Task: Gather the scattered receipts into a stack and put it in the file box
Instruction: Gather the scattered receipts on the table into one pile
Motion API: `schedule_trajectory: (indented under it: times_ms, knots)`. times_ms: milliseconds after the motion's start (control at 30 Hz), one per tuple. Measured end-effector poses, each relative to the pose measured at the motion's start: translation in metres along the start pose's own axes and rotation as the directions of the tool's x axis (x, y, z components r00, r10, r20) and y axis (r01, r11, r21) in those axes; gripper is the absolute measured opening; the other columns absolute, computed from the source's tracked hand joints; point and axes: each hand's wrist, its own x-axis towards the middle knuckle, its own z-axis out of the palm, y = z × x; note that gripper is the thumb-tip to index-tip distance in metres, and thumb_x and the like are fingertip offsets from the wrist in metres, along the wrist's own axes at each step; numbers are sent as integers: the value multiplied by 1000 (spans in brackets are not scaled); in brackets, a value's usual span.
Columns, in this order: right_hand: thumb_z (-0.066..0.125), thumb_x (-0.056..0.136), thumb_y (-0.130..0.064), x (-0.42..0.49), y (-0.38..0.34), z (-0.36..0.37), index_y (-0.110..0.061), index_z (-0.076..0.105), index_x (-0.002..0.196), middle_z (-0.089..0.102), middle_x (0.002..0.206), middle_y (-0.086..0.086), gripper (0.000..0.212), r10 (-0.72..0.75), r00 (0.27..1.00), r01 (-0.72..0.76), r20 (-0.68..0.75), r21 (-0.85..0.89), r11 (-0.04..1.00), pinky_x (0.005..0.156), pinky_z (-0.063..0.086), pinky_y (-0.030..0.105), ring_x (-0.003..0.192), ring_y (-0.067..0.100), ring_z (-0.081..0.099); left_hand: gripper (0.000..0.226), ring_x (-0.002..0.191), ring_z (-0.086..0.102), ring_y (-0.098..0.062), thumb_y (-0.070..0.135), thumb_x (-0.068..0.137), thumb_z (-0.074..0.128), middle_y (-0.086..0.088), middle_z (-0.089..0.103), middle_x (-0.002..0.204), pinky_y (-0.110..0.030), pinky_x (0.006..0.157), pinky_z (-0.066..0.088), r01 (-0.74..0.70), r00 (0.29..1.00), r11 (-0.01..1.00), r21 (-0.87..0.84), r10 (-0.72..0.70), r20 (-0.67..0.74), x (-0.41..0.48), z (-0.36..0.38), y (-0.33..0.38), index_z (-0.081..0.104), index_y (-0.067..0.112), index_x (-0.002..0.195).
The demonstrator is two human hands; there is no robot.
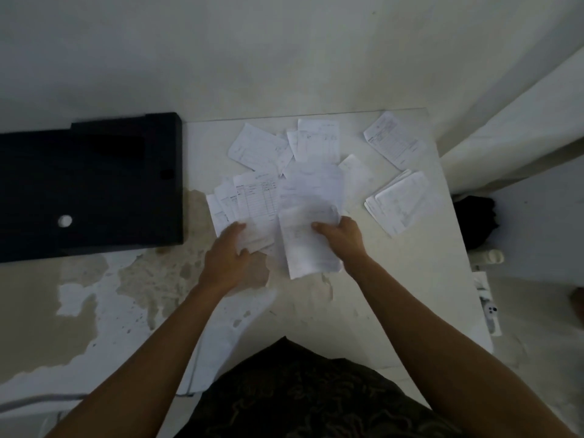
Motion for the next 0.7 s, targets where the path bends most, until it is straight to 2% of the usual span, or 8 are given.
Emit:
schedule_trajectory:
  times_ms: [67,167,233,300,367,467,600,700]
  knots:
    - [76,80,-32,2,-7,16,-9,68,96,66,90,5,28,-22,1000,21,-18,-55,998,66,53,32,80,22,64,64,146,21,-21,11,93,50,-3,21,161,-44,120,19,72,996,996,53,-69,-64,0,-4,-8,25,19,151]
    - [77,80,-29,4,-15,36,-5,67,106,65,93,5,37,-39,999,39,-1,-63,997,57,44,22,81,20,61,67,150,6,-20,17,96,45,0,6,164,-44,121,11,119,990,986,117,-127,61,-4,-1,-13,13,19,154]
    - [78,80,-26,4,-20,47,-5,68,107,68,98,6,36,-20,998,21,56,-14,1000,60,48,21,83,20,62,65,150,2,-20,19,97,43,2,4,164,-46,121,10,103,990,982,157,-117,81,-7,3,-11,11,21,154]
    - [78,79,-24,5,-24,55,-4,68,112,69,103,6,40,25,993,-29,116,33,999,73,54,29,89,23,64,65,150,4,-20,15,98,41,1,7,164,-50,121,13,95,991,984,153,-108,80,-8,3,-6,9,22,154]
    - [78,79,-20,5,-24,61,-3,65,117,68,106,5,43,71,977,-86,200,65,994,78,55,31,96,24,65,66,149,14,-23,16,98,42,-1,15,163,-51,118,20,63,992,992,110,-75,102,-11,2,-4,8,27,154]
    - [77,79,-11,5,-24,67,-1,62,124,68,120,12,48,107,950,-157,294,151,976,96,55,43,109,31,65,74,139,34,-24,10,95,47,-1,28,157,-41,113,33,54,990,998,-43,-48,136,-15,-3,-3,9,37,152]
    - [80,75,-5,4,-23,77,-3,57,126,65,123,12,55,99,964,-152,248,204,967,95,55,44,110,29,63,78,139,35,-26,6,95,47,0,16,162,-41,114,34,144,970,987,-69,-127,207,-16,-10,-6,1,29,154]
    - [83,74,-10,1,-18,74,-4,53,122,63,117,7,57,171,966,-213,196,220,952,83,55,36,105,26,62,75,143,28,-20,6,94,52,-1,22,160,-40,116,29,127,985,975,-181,-102,140,-20,-11,-4,10,21,154]
